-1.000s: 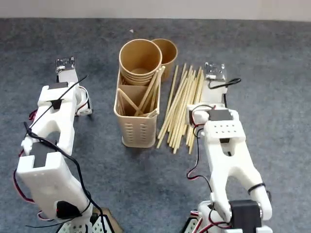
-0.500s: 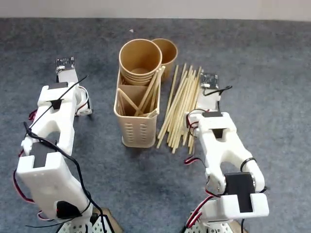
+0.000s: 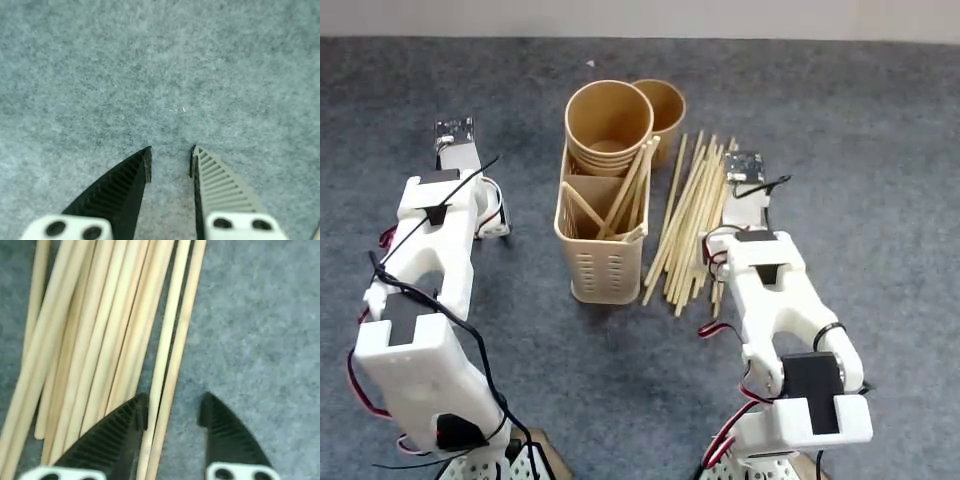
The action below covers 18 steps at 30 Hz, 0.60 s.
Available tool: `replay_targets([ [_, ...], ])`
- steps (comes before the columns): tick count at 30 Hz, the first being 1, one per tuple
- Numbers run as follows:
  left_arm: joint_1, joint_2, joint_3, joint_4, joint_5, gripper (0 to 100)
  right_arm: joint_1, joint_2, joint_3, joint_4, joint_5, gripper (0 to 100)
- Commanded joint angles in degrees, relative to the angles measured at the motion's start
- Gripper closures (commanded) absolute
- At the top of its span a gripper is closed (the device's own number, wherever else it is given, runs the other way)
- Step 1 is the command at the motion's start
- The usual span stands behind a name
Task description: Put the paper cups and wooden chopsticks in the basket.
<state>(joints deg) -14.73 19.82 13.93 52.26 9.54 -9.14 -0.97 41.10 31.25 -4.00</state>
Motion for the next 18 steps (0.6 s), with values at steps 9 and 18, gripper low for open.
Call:
replay_targets([
  [9, 1.4, -0.6, 0.0, -1.3, -0.6, 84, -0.7, -0.7, -0.7, 5.6, 0.7, 99.1],
  [18, 1.4, -0.6, 0.0, -1.6, -0.6, 84, 3.6, -34.2, -4.4, 8.9, 0.4, 99.2],
])
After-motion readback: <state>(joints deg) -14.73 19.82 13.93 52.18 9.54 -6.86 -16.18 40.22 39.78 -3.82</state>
